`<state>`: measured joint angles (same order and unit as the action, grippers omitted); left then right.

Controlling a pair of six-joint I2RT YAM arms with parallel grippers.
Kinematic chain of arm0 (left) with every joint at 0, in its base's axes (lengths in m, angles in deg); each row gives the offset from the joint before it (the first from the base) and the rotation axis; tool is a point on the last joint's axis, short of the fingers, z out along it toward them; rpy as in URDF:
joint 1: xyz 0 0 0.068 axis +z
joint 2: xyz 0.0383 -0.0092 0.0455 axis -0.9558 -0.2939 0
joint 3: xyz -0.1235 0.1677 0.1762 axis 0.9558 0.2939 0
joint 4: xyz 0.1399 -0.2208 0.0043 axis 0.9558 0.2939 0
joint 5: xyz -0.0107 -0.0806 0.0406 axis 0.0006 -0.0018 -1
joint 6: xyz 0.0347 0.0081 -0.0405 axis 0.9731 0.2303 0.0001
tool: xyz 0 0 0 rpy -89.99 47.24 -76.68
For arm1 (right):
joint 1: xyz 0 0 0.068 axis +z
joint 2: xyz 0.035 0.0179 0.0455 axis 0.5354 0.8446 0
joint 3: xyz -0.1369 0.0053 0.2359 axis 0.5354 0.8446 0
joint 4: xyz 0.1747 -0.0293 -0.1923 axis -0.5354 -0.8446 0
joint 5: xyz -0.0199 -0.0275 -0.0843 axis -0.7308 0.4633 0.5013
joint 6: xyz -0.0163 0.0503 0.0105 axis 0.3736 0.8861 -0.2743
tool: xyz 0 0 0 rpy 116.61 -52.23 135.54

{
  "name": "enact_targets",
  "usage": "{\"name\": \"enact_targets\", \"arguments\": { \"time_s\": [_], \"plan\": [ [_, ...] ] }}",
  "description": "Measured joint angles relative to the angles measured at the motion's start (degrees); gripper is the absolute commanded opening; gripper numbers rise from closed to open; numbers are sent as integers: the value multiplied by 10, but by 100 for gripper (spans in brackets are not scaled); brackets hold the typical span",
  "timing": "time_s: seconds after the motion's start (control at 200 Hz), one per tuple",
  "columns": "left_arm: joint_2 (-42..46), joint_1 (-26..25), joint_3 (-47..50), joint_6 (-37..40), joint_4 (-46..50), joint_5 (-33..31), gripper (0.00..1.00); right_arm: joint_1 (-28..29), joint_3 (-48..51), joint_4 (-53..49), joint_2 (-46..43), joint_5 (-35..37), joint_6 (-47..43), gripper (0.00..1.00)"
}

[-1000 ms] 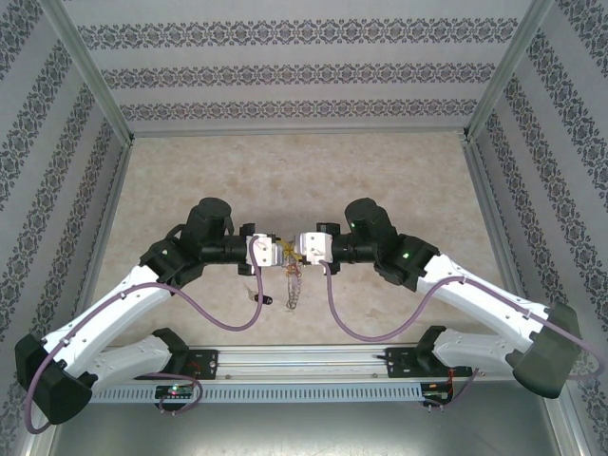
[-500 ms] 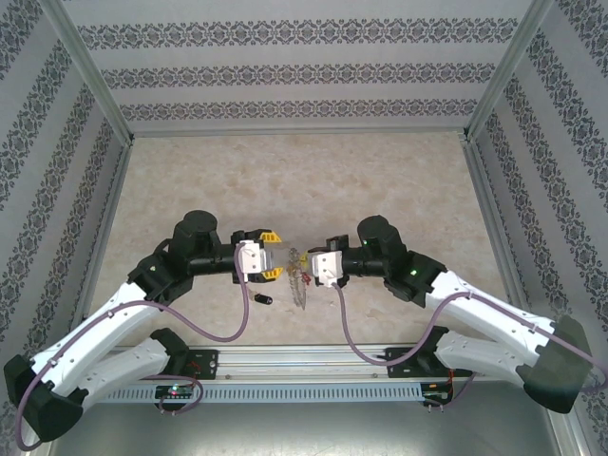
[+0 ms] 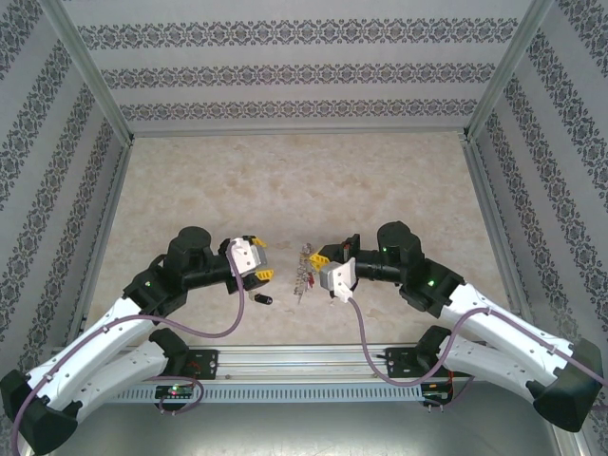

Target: Put the keys on the keyring

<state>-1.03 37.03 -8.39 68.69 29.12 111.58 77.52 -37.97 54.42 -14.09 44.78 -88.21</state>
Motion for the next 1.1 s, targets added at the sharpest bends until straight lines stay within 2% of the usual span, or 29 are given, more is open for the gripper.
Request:
{"name": "enact_targets", "arguments": {
  "time_s": [0.235,0.28,0.365,0.485,0.565,0.67,0.784,0.889,1.104],
  "plan": [
    [0,0,4,-117,0,-69,62,0,0,4,-1,23,-45,0],
    [0,0,4,-138,1,-82,67,1,0,4,-1,26,-51,0],
    [0,0,2,-183,13,-113,82,4,0,3,-1,35,-64,0],
    [-12,0,-32,-285,69,-183,83,10,0,-1,-3,50,-90,0],
    [-32,0,-57,-364,93,-208,84,12,0,-8,-5,62,-109,0],
    [-71,0,-71,-458,122,-208,82,12,0,-19,-6,80,-133,0],
    [-125,0,-80,-523,179,-205,75,12,0,-32,-6,94,-149,0],
    [-166,0,-100,-592,234,-204,72,12,0,-43,-6,101,-152,0],
    [-226,0,-115,-710,269,-144,62,10,9,-90,-25,102,-119,0]
  ]
}}
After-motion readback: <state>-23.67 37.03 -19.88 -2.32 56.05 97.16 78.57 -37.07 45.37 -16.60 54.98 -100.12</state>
